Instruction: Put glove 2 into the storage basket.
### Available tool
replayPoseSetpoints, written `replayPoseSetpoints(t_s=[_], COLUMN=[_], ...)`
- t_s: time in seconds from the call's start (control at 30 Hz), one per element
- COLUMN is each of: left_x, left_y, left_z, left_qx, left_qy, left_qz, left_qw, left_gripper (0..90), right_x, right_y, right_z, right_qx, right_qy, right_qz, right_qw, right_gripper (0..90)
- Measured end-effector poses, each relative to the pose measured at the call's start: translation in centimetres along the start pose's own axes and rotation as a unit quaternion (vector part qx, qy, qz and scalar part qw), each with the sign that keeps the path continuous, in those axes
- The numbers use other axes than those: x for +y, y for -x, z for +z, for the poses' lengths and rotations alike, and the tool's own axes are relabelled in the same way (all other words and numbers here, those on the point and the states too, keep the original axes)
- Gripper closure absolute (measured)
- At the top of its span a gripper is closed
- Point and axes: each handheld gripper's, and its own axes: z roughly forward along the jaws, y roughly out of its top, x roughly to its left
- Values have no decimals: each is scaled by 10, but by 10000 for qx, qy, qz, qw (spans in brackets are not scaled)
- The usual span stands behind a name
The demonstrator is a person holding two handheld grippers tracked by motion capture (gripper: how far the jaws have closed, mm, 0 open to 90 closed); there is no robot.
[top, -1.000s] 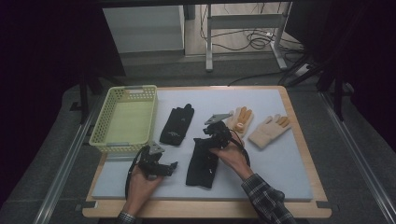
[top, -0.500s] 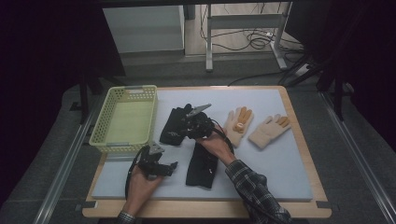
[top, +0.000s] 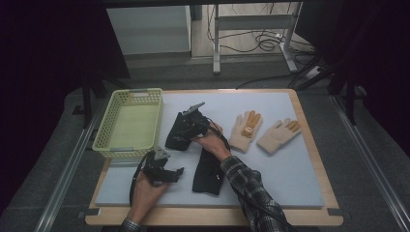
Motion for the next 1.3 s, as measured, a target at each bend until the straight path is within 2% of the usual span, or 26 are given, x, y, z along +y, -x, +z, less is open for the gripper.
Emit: replayPoseSetpoints(t_s=[0.07, 0.1, 0.17, 0.23, 0.3, 0.37, 0.47, 0.57, 0.8, 0.93, 1.03, 1.07, 1.1, 1.17, 1.23, 1.3], left_x=[0, 0, 0, 0, 0, 0, 0, 0, 0, 0, 0, 0, 0, 0, 0, 0], left_y=[0, 0, 0, 0, 0, 0, 0, 0, 0, 0, 0, 0, 0, 0, 0, 0], left_z=[0, 0, 0, 0, 0, 0, 0, 0, 0, 0, 0, 0, 0, 0, 0, 0], left_qx=[2, 2, -1, 1, 1, 2, 3, 2, -1, 5, 2, 6, 7, 2, -1, 0], left_qy=[0, -2, -2, -2, -2, -2, -10, -9, -10, -15, -11, -14, -14, -9, -7, -7], left_qz=[3, 4, 0, 1, -1, -1, 1, 0, 2, 9, 3, 6, 7, 2, -2, 0], left_qw=[10000, 10000, 10000, 10000, 10000, 10000, 10000, 10000, 10000, 10000, 10000, 10000, 10000, 10000, 10000, 10000], left_gripper=[87, 87, 86, 87, 86, 87, 87, 87, 86, 86, 86, 86, 86, 86, 86, 86], right_x=[0, -2, -3, -6, -7, -6, -6, -6, -5, -3, -3, -4, -4, -5, -6, -7], right_y=[-1, -1, 2, 7, 9, 9, 7, 4, 2, -4, -7, -7, -7, -5, -3, -3], right_z=[7, 12, 12, 9, 8, 7, 7, 6, -6, -22, -29, -29, -27, -20, -10, 1], right_qx=[-49, -88, 216, 331, 387, 287, 252, 162, 91, 204, 397, 346, 197, 7, -101, -152], right_qy=[-128, -260, -213, -205, -235, -300, -307, -267, -69, -29, -111, -129, -84, 8, 16, -70], right_qz=[-131, -249, -87, 50, 94, 88, 199, 159, 96, 76, 24, 39, -19, -63, -112, -179], right_qw=[9998, 9993, 9995, 9992, 9989, 9991, 9990, 9994, 9999, 9998, 9991, 9993, 9998, 10000, 9999, 9997], right_gripper=[327, 359, 495, 650, 742, 830, 860, 870, 873, 873, 856, 844, 790, 551, 412, 370])
